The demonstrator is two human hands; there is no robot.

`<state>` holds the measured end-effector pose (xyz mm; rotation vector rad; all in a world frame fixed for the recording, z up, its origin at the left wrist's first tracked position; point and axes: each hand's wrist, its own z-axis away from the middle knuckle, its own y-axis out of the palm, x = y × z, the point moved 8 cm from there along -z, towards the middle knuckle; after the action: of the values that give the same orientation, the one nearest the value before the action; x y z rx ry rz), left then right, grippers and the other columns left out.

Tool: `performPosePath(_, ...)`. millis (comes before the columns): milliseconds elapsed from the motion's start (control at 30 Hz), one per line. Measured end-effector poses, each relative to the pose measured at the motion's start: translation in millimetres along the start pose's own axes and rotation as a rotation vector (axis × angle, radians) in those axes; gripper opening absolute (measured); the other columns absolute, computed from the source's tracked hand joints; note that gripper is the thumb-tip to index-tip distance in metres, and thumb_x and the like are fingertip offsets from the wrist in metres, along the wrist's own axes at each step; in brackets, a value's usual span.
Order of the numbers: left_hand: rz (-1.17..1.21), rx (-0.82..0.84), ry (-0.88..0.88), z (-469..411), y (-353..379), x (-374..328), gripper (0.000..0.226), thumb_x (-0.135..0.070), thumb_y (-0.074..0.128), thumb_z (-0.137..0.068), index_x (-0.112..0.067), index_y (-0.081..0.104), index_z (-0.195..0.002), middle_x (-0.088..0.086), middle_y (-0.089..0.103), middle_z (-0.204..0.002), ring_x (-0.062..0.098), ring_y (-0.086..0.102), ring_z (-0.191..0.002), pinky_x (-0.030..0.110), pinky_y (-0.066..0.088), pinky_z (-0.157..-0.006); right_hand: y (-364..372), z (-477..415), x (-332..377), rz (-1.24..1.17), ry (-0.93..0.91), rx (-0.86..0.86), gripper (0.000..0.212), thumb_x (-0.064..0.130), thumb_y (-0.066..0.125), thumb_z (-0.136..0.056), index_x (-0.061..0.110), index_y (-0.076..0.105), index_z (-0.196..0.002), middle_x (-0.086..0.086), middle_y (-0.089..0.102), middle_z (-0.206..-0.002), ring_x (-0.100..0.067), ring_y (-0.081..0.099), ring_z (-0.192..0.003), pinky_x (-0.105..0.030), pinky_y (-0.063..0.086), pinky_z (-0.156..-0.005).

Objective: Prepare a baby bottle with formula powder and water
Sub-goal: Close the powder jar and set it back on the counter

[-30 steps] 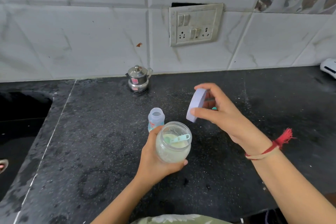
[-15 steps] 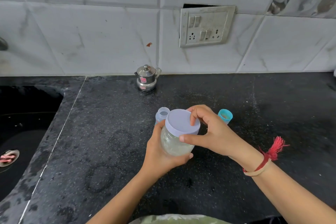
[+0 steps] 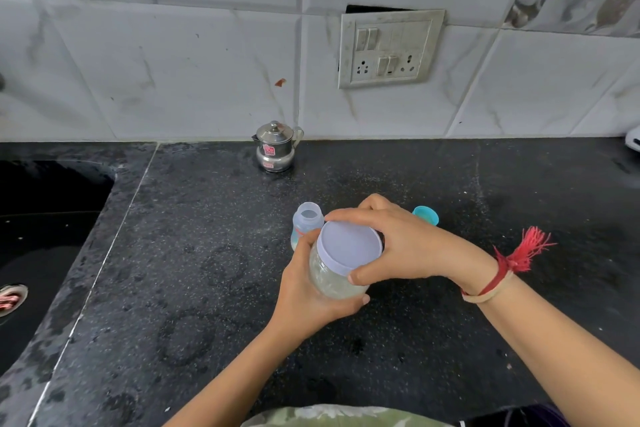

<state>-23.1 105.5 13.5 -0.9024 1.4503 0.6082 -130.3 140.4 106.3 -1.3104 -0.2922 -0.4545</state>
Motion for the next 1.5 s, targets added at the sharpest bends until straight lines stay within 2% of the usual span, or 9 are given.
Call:
performPosePath(300,0.0,0.018,0.01,3.6,3.1,5.8,0.088,-0.027,0.091,-0.044,-0.046,0.044,-0.117,-0.027,0.061,-0.11,0.001,0.062,-0.102,0.016,0.05,-0.08,-4.1,6.7,5.9,0.317,0.155,-0.18,0.07,0.082,0.059,-0.054,0.029,0.04,-0.095,0.01,0.052,-0.09,-0.014,0.054,-0.081,-0.032,0.037,-0.066)
performPosePath(467,-0.04,0.023,0.028,6.2,6.9,4.4,0.089,-0.029,0.091,-0.044,-0.046,0.043,-0.117,-0.025,0.061,-0.11,0.001,0.062,-0.103,0.017,0.05,-0.081,-2.4,10.5,7.1,0.461,0.195,-0.165,0.085,0.092,0.048,-0.05,0.023,0.042,-0.098,0.005,0.057,-0.09,-0.018,0.056,-0.082,-0.033,0.039,-0.067)
performPosePath(500,-0.042,0.017,0.028,5.5,6.2,3.2,0.089,-0.03,0.092,-0.044,-0.047,0.044,-0.117,-0.024,0.062,-0.11,-0.001,0.062,-0.103,0.016,0.05,-0.081,0.8,11.4,5.4,0.462,0.183,-0.102,0.094,0.09,0.053,-0.049,0.024,0.041,-0.116,0.001,0.056,-0.109,-0.02,0.057,-0.094,-0.034,0.042,-0.075)
performPosePath(567,-0.041,0.025,0.023,2.8,5.2,0.2,0.092,-0.029,0.095,-0.044,-0.048,0.044,-0.118,-0.022,0.063,-0.113,-0.005,0.061,-0.106,0.017,0.051,-0.084,8.0,15.2,7.4,0.399,0.089,0.097,0.119,0.075,0.07,-0.051,0.039,0.007,-0.145,0.002,0.017,-0.153,-0.025,0.041,-0.128,-0.039,0.039,-0.1)
performPosePath(633,-0.065,0.063,0.036,0.6,6.7,-2.6,0.093,-0.031,0.095,-0.045,-0.05,0.042,-0.119,-0.02,0.063,-0.116,-0.004,0.06,-0.108,0.023,0.053,-0.087,9.1,18.7,15.0,0.333,-0.043,0.229,0.119,0.051,0.081,-0.059,0.049,-0.004,-0.144,0.017,-0.008,-0.156,-0.023,0.026,-0.139,-0.038,0.031,-0.11)
performPosePath(767,-0.098,0.092,0.043,1.6,7.5,0.7,0.09,-0.03,0.093,-0.046,-0.045,0.043,-0.118,-0.015,0.064,-0.111,0.003,0.062,-0.104,0.032,0.055,-0.086,7.9,12.1,23.0,0.421,-0.199,0.166,0.08,0.035,0.075,-0.068,0.05,0.029,-0.133,0.012,0.037,-0.125,-0.013,0.048,-0.103,-0.027,0.038,-0.083)
performPosePath(933,-0.081,0.045,0.047,5.6,6.5,1.7,0.091,-0.023,0.095,-0.045,-0.052,0.042,-0.114,-0.021,0.063,-0.107,-0.002,0.061,-0.102,0.015,0.049,-0.079,1.0,6.0,21.4,0.451,-0.127,-0.013,0.058,0.056,0.07,-0.063,0.034,0.043,-0.11,0.005,0.049,-0.092,-0.02,0.052,-0.086,-0.033,0.042,-0.076)
performPosePath(1100,-0.048,0.025,0.033,8.4,8.7,3.1,0.087,-0.024,0.091,-0.046,-0.059,0.042,-0.109,-0.025,0.063,-0.108,0.003,0.064,-0.098,0.021,0.053,-0.078,6.2,4.0,22.1,0.433,-0.019,-0.113,0.049,0.061,0.057,-0.071,0.02,0.038,-0.088,0.003,0.046,-0.069,-0.023,0.048,-0.069,-0.034,0.031,-0.054)
performPosePath(1500,-0.009,0.072,0.021,7.0,6.0,5.3,0.089,-0.025,0.092,-0.045,-0.048,0.045,-0.117,-0.016,0.065,-0.111,0.008,0.064,-0.105,0.033,0.055,-0.085,1.1,9.4,15.9,0.2,-0.211,0.171,0.068,0.032,0.073,-0.064,0.047,0.039,-0.121,0.013,0.044,-0.118,-0.011,0.048,-0.109,-0.037,0.045,-0.092)
